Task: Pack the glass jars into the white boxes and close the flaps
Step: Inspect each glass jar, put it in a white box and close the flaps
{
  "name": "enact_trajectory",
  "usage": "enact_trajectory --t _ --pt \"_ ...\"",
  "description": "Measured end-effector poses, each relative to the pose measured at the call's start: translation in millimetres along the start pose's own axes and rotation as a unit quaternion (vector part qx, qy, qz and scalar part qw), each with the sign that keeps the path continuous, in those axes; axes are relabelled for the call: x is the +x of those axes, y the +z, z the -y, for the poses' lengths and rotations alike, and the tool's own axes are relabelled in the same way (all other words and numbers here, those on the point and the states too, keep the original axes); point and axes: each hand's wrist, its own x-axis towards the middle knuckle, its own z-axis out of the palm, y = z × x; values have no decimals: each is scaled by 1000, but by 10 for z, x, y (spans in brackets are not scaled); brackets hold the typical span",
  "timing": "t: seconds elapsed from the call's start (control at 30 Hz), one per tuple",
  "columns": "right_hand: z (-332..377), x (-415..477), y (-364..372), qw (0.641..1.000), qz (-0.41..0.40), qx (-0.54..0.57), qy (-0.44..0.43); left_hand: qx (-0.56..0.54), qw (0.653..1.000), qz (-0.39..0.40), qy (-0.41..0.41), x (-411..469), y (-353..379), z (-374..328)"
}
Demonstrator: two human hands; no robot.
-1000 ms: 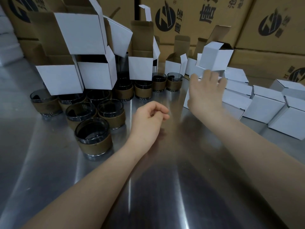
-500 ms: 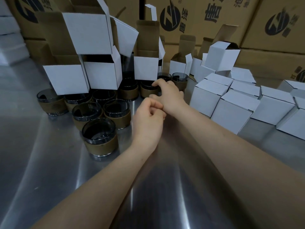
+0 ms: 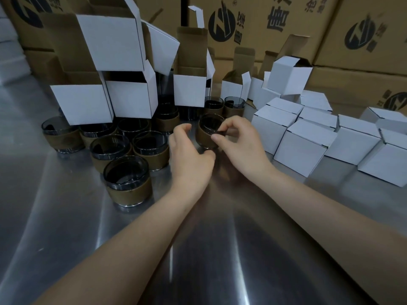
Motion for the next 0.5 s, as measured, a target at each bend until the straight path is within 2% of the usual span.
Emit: enact_trajectory --t 0.3,0.5 --pt "49 -206 -107 990 -13 71 -123 -31 998 38 27 11 16 42" --pt "45 -241 -106 984 24 154 -84 -78 996 13 45 8 16 51"
